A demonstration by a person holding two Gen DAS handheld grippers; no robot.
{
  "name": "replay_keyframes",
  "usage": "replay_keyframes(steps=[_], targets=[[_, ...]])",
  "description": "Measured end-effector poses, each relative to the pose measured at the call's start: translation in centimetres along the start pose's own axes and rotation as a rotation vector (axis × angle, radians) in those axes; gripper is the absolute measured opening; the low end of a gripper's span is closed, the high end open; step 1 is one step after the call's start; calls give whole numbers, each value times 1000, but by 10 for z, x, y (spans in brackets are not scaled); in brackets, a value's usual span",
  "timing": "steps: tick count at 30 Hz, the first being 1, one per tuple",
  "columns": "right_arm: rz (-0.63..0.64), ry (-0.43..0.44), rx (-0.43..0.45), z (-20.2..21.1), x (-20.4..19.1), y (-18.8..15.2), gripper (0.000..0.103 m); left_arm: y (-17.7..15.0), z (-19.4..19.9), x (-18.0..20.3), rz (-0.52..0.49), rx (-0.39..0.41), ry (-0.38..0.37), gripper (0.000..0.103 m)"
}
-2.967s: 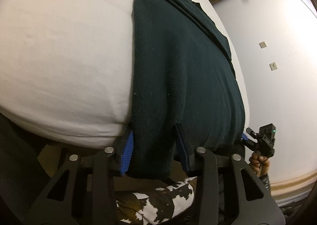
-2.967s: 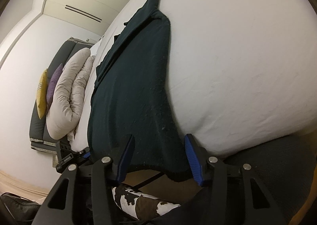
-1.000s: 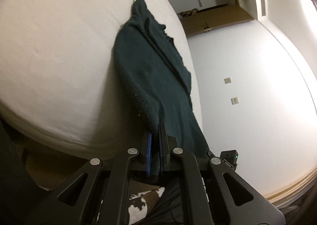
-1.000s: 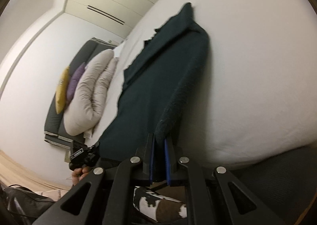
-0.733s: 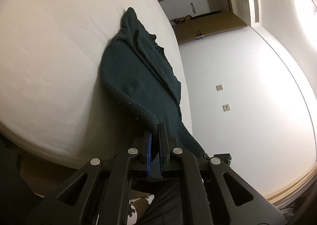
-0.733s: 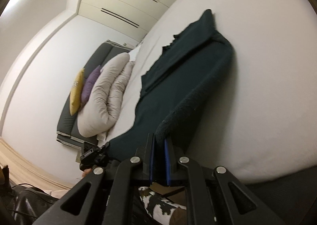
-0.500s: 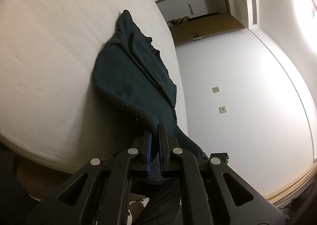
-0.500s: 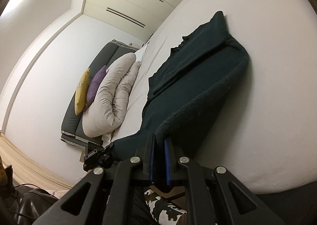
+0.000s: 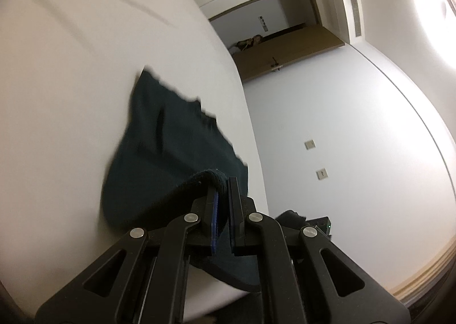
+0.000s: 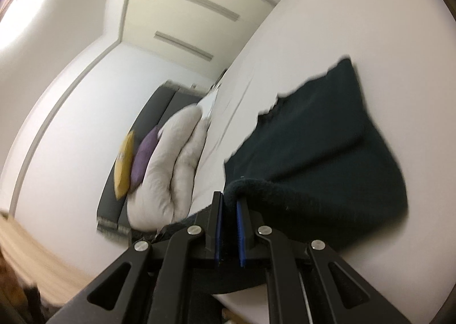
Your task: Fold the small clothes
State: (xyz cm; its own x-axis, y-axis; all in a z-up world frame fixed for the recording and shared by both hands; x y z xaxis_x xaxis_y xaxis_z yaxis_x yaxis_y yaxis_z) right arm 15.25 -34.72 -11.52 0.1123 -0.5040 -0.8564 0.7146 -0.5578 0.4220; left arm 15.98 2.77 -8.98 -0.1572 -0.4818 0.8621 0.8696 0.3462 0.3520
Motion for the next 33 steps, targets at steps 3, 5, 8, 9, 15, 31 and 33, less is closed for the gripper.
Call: replay_keyframes(steps=[3, 5, 8, 9, 15, 31, 33], targets=[[-81, -29, 43, -25, 23, 50, 9, 53, -42, -5, 1, 2, 28, 4], [-149, -54, 73, -42, 46, 80, 9, 85, -73, -12, 7, -3, 57, 4], [-226, -114, 107, -68, 84, 117, 9, 126, -119, -30, 0, -17, 125, 4], [-246, -145, 108, -76, 97, 124, 10, 138, -134, -43, 11, -22, 165, 4], [-358, -253, 137, -106, 170, 151, 10, 159, -199, -124, 158, -98, 261, 6], [-151, -333, 280, -62, 120, 158, 86, 165, -135, -133, 159, 40, 253, 72], [-62, -398, 236, -65, 107, 147, 86, 150, -139, -123, 91, -3, 286, 72]])
Point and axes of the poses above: each gripper's, at about its wrist camera, not at the fingertips, and z roughly against the way its jaws point, x to its right, y to its top, the point moved 9 cm from there along -z, roughly the way its jaws point, and after that the axes turned 1 degree about -x, right-handed, at the moved point
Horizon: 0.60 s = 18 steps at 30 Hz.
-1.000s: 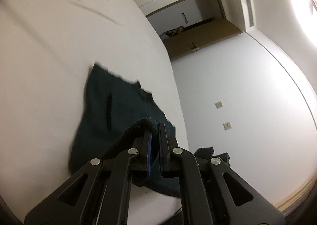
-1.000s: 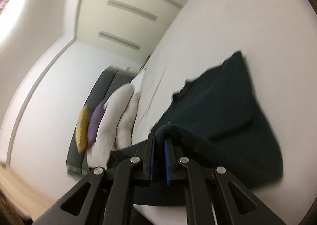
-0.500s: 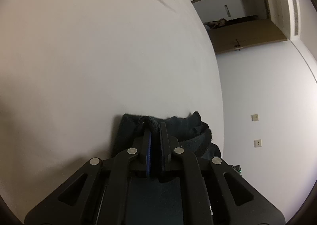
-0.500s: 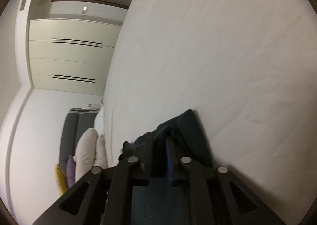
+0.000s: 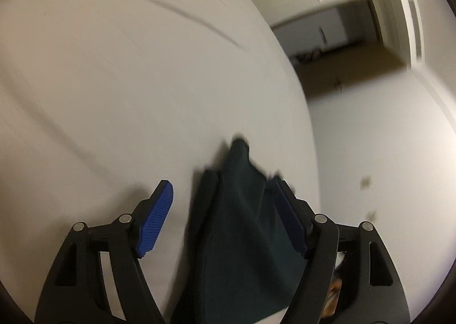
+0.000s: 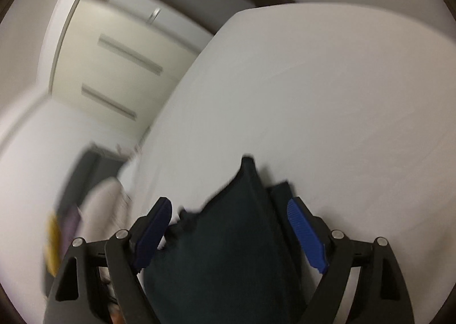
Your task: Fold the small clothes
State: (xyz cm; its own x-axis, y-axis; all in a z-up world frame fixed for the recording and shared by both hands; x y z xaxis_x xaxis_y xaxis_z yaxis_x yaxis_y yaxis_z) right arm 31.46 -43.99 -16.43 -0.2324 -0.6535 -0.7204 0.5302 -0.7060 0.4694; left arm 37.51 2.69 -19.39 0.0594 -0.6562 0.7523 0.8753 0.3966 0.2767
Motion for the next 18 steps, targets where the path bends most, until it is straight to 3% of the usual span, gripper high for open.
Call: replay_keyframes(steps=[7, 9, 11, 12, 14, 15, 18], targets=[[184, -138, -76, 13, -11, -40, 83, -71, -13, 23, -196, -99, 62, 72], [204, -172, -81, 18, -7, -47, 83, -86, -15, 25, -257, -104, 106, 72], [200, -175, -87, 21, 2, -51, 83, -108, -14, 27, -281, -110, 101, 72], [195, -173, -92, 26, 3, -55, 82, -112, -16, 27, -286, -117, 96, 68], [188, -172, -112, 30, 13, -60, 79, -120, -15, 24, -291, -130, 90, 50], [189, -173, -130, 30, 18, -64, 75, -127, -9, 20, -288, -140, 86, 34], [204, -164, -177, 25, 20, -78, 67, -140, 5, 14, -274, -145, 73, 28]])
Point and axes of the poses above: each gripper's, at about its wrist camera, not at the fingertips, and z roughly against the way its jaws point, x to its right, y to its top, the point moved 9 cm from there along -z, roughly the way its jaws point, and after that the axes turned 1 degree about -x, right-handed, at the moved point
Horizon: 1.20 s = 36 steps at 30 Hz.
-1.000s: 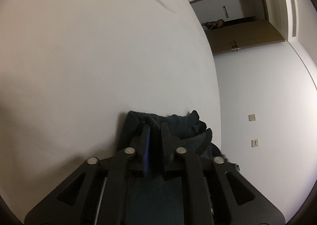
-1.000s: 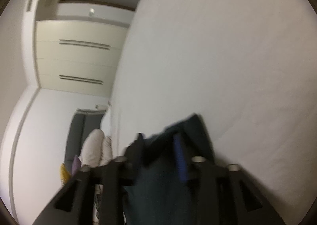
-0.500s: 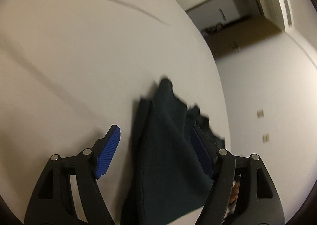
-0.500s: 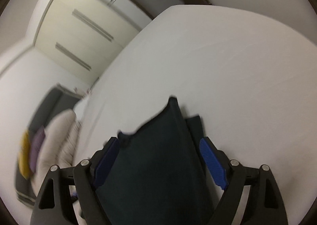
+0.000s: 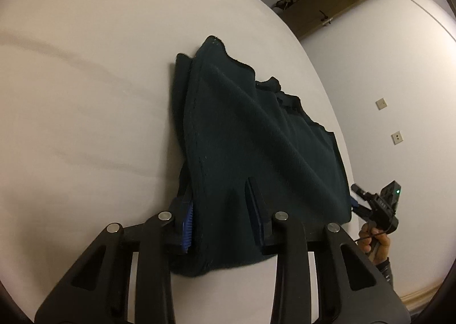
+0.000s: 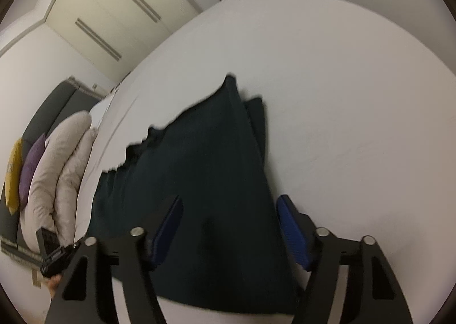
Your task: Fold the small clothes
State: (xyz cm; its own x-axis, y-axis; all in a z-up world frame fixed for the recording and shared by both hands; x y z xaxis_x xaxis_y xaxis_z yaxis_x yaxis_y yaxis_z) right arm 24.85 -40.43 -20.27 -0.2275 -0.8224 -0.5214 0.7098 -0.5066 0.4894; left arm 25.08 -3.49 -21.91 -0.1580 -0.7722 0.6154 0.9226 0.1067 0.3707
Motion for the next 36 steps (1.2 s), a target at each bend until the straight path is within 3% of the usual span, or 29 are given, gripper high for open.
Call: replay_keyframes(steps=[4, 7, 11, 12, 16, 20, 31, 36], targets=[[47, -14, -18, 1, -5, -13, 61, -7, -3, 0, 1, 8, -3, 17], [74, -25, -19, 5, -7, -16, 49, -5, -5, 2, -6, 28, -2, 6], [102, -60, -37, 5, -5, -19, 13, -6, 0, 7, -18, 66, -7, 5], [109, -66, -40, 5, -4, -19, 9, -6, 7, 7, -28, 73, -4, 5], [132, -84, -44, 4, -2, -23, 7, -23, 0, 6, -44, 54, 32, 4], [94, -95, -44, 5, 13, -27, 7, -48, -5, -17, 30, 36, 23, 4], [-29, -11, -21, 5, 36, -30, 8, -45, -9, -19, 30, 22, 16, 6], [-50, 2, -8, 12, 44, -34, 21, -35, 16, -13, 2, 49, 111, 7]])
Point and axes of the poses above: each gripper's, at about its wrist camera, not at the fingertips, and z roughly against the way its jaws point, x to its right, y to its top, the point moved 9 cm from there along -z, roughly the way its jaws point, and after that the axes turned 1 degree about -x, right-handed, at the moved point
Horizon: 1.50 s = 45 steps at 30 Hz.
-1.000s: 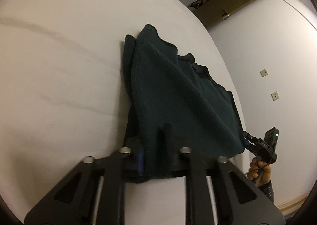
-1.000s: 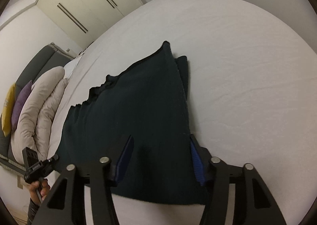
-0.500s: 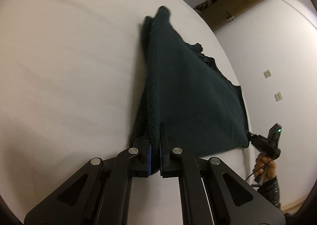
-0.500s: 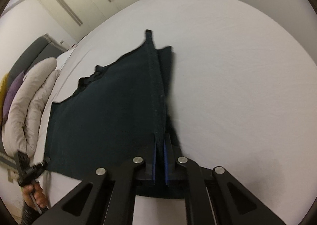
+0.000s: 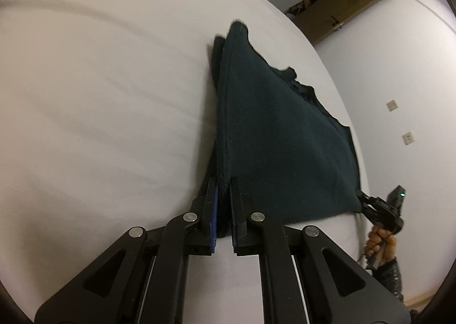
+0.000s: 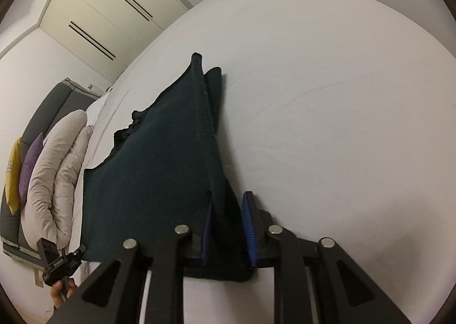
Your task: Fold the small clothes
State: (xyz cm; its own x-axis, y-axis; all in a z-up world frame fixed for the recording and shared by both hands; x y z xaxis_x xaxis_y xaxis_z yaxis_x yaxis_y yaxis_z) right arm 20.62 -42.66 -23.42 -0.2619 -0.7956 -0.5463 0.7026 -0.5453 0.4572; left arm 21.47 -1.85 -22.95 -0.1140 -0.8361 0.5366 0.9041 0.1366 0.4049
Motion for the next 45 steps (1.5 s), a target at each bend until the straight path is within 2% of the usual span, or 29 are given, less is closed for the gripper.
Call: replay_keyframes(steps=[3, 6, 7, 9, 12, 16, 18, 20, 21, 23, 25, 26, 28, 29, 30, 32, 34, 36, 38, 40, 41, 43, 45], targets=[[-3, -16, 3, 4, -1, -2, 28, 15, 19, 11, -54, 46, 66, 7], [31, -123, 52, 17, -5, 4, 31, 33, 38, 18, -87, 117, 177, 7], [51, -166, 84, 25, -9, 9, 31, 37, 42, 22, -90, 138, 181, 7], [87, -183, 139, 37, -21, 19, 33, 49, 45, 41, -122, 170, 147, 7], [147, -74, 158, 34, -61, 34, 33, 64, 23, 70, -207, 160, 145, 7], [223, 91, 98, -8, -126, 49, 33, 87, -30, 108, -320, 140, 161, 7], [224, 134, 66, -37, -144, 53, 33, 100, -58, 118, -374, 142, 212, 7], [198, 176, 2, -72, -157, 56, 33, 112, -82, 109, -390, 130, 289, 7], [188, 183, -17, -84, -158, 57, 33, 115, -91, 103, -384, 116, 301, 7], [153, 172, -40, -108, -150, 62, 31, 119, -111, 77, -348, 72, 339, 7], [68, 199, -34, -119, -127, 76, 22, 119, -115, 59, -292, 92, 226, 7], [32, 200, -23, -116, -116, 83, 16, 120, -112, 54, -252, 99, 163, 7], [-63, 212, 31, -106, -80, 102, 15, 123, -110, 49, -219, 95, 106, 6], [-86, 208, 50, -103, -67, 108, 10, 124, -111, 47, -204, 93, 85, 6], [-128, 191, 80, -95, -45, 115, 0, 125, -112, 45, -188, 91, 66, 6], [-244, 189, 120, -81, -11, 122, 0, 129, -111, 43, -152, 92, 34, 6], [-316, 150, 187, -55, 13, 125, 0, 127, -106, 38, -133, 102, 36, 7], [-293, 108, 214, -32, 8, 117, 18, 119, -90, 41, -136, 116, 108, 7], [-220, 219, 207, -11, -28, 97, 20, 106, -70, 51, -155, 136, 143, 7], [-134, 329, 159, -3, -72, 62, 33, 85, -50, 65, -142, 160, 92, 7], [-80, 361, 122, -5, -93, 43, 45, 75, -48, 69, -143, 152, 85, 7], [6, 405, 33, -19, -125, 4, 48, 53, -51, 70, -149, 126, 106, 7], [42, 394, -53, -38, -133, -23, 49, 38, -67, 53, -107, 71, 130, 7]])
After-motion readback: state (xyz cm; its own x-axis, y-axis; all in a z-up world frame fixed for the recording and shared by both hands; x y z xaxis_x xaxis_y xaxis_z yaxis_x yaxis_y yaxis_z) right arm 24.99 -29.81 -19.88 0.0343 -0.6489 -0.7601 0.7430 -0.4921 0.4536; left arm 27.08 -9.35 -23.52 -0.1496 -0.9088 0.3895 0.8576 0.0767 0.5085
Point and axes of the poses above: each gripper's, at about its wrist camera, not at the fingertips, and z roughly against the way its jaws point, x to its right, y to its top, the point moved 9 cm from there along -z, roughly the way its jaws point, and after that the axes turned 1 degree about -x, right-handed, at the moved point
